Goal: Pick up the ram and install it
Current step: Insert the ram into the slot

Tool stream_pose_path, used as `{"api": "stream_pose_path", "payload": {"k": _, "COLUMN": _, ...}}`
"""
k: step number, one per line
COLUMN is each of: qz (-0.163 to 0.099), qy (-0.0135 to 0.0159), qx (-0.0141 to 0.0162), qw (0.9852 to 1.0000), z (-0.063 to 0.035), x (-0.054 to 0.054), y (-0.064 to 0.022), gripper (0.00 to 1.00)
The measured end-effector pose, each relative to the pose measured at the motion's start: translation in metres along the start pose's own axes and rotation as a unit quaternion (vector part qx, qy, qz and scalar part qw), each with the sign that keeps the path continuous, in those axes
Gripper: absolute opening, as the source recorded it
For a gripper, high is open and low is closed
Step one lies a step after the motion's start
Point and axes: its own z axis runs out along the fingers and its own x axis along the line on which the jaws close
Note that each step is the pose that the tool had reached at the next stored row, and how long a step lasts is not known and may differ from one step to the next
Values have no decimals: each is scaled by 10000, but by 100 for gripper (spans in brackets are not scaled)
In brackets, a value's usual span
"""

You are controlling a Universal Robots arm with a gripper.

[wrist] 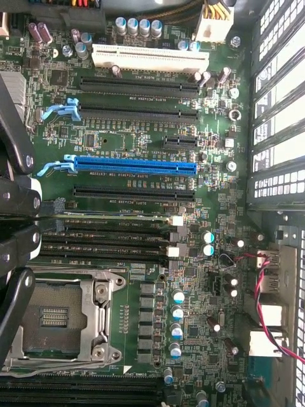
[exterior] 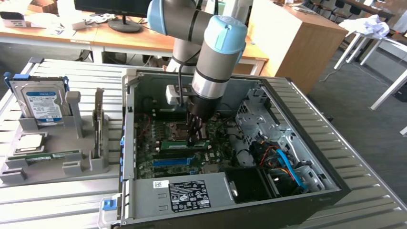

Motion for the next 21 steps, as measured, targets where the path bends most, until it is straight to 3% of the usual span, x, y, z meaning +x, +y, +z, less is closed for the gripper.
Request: {"api": "stream_pose_path", "payload": {"k": 21, "qz": 51, "qy": -4, "qx": -2, "qw": 10000, "z": 29, "x": -2, "y": -2, "gripper": 13}}
